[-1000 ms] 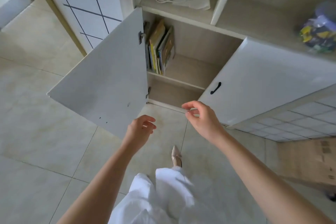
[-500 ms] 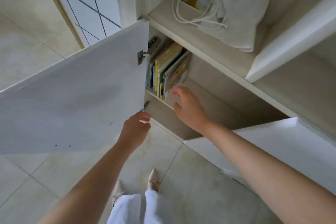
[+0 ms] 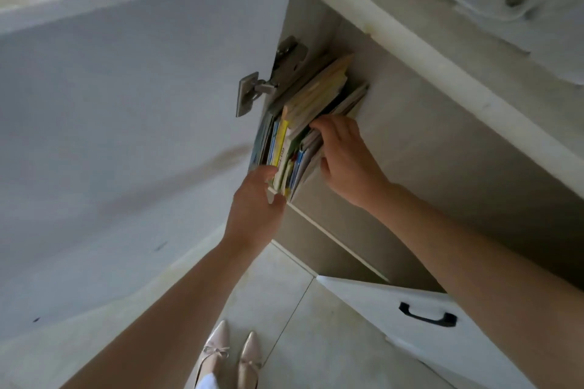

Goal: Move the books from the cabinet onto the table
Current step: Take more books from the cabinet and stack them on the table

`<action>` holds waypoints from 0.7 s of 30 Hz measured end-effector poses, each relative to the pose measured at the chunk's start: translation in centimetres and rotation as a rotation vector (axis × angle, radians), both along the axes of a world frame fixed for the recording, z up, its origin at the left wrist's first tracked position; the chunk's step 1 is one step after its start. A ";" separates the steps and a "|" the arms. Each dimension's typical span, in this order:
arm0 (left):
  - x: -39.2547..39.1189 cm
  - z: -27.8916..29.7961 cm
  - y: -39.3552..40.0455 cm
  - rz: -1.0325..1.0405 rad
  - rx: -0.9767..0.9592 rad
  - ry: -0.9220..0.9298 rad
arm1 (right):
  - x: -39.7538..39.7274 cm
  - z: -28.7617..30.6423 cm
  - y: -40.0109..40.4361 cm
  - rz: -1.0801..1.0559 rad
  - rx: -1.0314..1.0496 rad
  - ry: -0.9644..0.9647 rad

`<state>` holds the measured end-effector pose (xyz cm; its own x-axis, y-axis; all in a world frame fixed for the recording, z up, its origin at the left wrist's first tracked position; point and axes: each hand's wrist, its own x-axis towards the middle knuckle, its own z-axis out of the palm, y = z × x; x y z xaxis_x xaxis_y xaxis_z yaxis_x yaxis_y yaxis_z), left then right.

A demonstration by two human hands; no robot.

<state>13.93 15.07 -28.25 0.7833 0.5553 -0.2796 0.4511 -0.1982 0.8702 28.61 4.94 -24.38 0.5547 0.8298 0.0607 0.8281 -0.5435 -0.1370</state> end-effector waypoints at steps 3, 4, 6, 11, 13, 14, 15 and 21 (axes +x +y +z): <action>1.3 -1.2 0.2 -0.020 0.005 -0.017 | 0.6 -0.8 0.0 0.037 -0.026 -0.085; 1.6 -1.5 0.1 -0.027 0.020 -0.016 | 0.6 -0.9 -0.1 0.036 -0.025 -0.094; 1.9 -1.8 -0.2 -0.032 0.033 -0.013 | 0.8 -1.0 -0.3 0.036 -0.040 -0.108; 2.7 -2.6 -1.1 -0.034 -0.030 -0.050 | 1.7 -1.0 -0.5 0.057 -0.088 -0.126; 3.0 -2.8 -1.3 -0.004 -0.056 -0.064 | 1.9 -1.0 -0.3 0.072 -0.100 -0.139; 3.1 -2.9 -1.4 0.009 -0.065 -0.065 | 2.0 -1.0 -0.3 0.078 -0.102 -0.144; 3.1 -3.0 -1.4 0.013 -0.072 -0.066 | 2.0 -0.9 -0.2 0.085 -0.104 -0.148; 2.8 -3.3 -1.9 -0.048 -0.020 -0.055 | 2.4 -0.9 -0.4 0.071 -0.082 -0.123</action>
<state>16.76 13.17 -31.52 0.8231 0.5117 -0.2462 0.3934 -0.2011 0.8971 31.04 4.54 -25.31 0.4872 0.8716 0.0545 0.8725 -0.4884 0.0103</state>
